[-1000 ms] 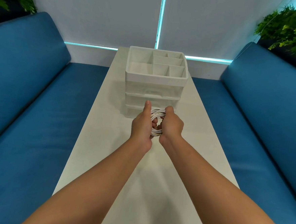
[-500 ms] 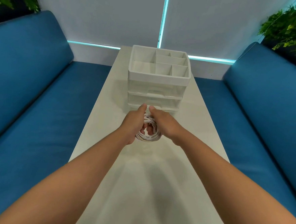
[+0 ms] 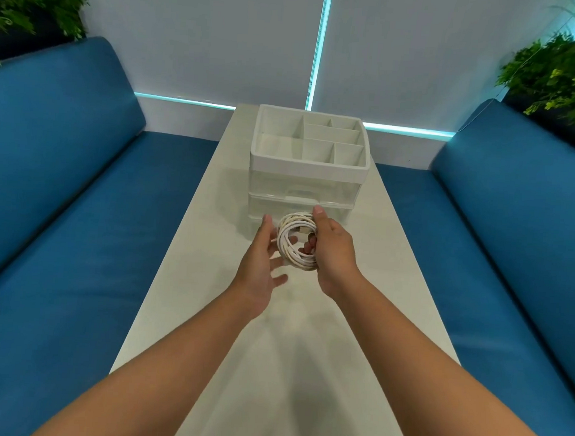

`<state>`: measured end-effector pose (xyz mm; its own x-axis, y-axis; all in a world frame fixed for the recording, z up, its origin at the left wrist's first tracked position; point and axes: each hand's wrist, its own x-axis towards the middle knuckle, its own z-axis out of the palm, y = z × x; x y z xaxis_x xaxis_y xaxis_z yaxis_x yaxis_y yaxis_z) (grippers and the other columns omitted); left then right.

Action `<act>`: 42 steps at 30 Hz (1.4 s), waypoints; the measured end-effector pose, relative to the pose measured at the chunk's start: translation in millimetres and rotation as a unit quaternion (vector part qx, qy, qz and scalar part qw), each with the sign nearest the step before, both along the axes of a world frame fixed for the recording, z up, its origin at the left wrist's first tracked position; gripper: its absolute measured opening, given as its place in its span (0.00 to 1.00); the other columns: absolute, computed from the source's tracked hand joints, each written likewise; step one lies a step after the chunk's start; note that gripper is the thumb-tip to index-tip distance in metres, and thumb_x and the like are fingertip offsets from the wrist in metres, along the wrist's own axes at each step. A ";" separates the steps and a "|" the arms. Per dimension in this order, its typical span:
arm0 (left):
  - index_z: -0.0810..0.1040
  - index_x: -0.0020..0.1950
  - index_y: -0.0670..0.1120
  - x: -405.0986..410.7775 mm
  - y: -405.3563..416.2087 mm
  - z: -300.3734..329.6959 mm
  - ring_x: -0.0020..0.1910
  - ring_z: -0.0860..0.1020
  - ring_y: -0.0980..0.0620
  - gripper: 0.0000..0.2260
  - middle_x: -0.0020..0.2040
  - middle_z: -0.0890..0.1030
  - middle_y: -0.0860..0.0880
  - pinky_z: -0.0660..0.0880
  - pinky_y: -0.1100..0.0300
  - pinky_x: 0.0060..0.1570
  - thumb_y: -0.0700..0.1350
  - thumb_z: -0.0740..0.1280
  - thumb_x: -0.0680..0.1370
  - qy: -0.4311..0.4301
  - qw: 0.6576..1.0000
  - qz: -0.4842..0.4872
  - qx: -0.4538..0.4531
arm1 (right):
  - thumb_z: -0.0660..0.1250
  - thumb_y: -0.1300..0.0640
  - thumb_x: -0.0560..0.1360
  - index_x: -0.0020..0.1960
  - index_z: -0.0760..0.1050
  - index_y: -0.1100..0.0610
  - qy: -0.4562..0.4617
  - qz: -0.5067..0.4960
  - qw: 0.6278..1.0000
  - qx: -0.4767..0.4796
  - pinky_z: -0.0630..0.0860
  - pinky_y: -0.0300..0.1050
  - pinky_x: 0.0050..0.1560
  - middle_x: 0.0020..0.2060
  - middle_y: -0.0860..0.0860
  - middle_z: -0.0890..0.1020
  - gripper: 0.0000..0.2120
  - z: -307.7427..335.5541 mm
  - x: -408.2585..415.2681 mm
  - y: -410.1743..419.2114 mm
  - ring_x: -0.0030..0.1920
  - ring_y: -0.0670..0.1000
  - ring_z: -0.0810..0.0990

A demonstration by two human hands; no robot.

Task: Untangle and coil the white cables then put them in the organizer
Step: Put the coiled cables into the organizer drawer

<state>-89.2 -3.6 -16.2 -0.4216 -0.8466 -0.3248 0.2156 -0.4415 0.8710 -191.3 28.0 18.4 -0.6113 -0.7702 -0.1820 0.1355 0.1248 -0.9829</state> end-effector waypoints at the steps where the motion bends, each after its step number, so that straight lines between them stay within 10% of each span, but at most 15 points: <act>1: 0.78 0.65 0.49 -1.9 3.0 -1.3 0.62 0.78 0.45 0.28 0.61 0.82 0.48 0.68 0.41 0.66 0.68 0.54 0.79 0.035 0.999 0.017 0.033 | 0.60 0.44 0.80 0.44 0.77 0.57 -0.009 -0.011 1.000 -0.009 0.72 0.38 0.30 0.27 0.50 0.74 0.17 0.8 2.4 -0.6 0.27 0.47 0.73; 10: 0.76 0.68 0.41 -15.3 14.5 8.6 0.63 0.79 0.45 0.43 0.64 0.80 0.40 0.72 0.51 0.66 0.76 0.56 0.71 0.225 0.962 0.030 0.151 | 0.59 0.44 0.80 0.46 0.77 0.58 -0.032 -0.074 0.996 -0.034 0.76 0.44 0.39 0.28 0.48 0.77 0.18 -12.7 18.8 -2.5 0.30 0.47 0.77; 29: 0.79 0.58 0.50 -6.5 -6.1 -8.4 0.53 0.83 0.50 0.14 0.54 0.85 0.47 0.78 0.53 0.59 0.57 0.61 0.81 -0.027 0.996 0.058 -0.065 | 0.63 0.48 0.79 0.59 0.76 0.60 -0.041 0.084 0.996 -0.010 0.78 0.53 0.59 0.52 0.58 0.84 0.16 -37.9 4.0 -6.1 0.54 0.57 0.83; 42: 0.73 0.67 0.47 19.7 -30.8 -13.0 0.53 0.81 0.50 0.13 0.59 0.81 0.46 0.79 0.58 0.51 0.47 0.59 0.84 -0.103 0.971 -0.184 -0.115 | 0.62 0.50 0.80 0.53 0.79 0.62 0.091 0.170 0.980 0.051 0.76 0.43 0.38 0.38 0.55 0.83 0.15 -40.0 -30.0 0.8 0.37 0.51 0.81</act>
<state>-69.6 -34.4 -29.3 -0.6555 -0.7112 -0.2541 -0.1089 -0.2439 0.9637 -221.2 28.8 -21.7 -0.3530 -0.9179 -0.1810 -0.1075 0.2320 -0.9668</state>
